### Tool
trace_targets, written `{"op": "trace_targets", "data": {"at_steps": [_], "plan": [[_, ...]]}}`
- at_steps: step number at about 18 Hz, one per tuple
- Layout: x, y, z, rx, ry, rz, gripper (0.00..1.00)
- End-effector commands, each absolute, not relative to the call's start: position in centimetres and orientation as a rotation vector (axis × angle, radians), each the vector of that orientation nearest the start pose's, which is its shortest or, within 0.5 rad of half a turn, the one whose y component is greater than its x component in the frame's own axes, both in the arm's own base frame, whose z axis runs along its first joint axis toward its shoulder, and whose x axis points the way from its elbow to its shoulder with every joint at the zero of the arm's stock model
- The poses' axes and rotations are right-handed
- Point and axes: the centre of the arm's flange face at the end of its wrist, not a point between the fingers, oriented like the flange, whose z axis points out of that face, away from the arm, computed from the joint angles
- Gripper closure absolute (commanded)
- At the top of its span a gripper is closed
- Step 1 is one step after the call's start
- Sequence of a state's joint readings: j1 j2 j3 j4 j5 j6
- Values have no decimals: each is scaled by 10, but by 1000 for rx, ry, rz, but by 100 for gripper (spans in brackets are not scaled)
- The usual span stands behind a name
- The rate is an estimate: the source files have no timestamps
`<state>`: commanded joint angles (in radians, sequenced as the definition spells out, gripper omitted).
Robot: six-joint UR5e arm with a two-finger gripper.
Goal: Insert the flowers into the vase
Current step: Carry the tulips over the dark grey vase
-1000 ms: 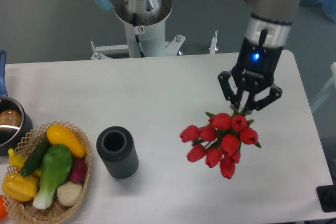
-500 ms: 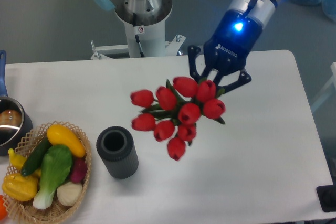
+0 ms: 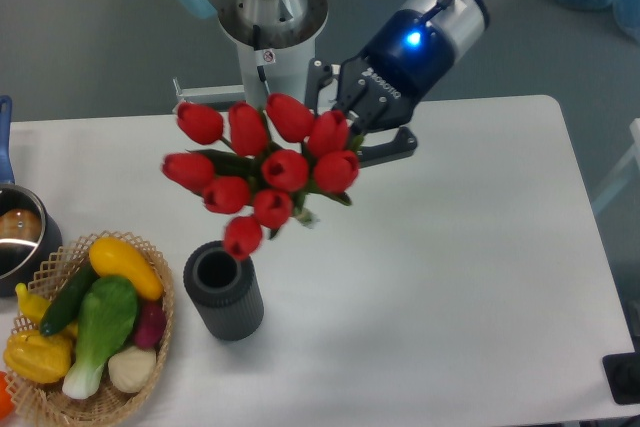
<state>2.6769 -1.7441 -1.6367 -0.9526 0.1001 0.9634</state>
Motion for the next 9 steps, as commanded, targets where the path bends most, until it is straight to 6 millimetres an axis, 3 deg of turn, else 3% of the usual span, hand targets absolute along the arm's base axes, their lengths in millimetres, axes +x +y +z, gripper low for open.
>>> {"op": "trace_targets", "data": {"at_steps": [5,9], "plan": [[-391,458,504,-1610,164,-558,100],[-395,474,480,-1554,183,-608,100]]}}
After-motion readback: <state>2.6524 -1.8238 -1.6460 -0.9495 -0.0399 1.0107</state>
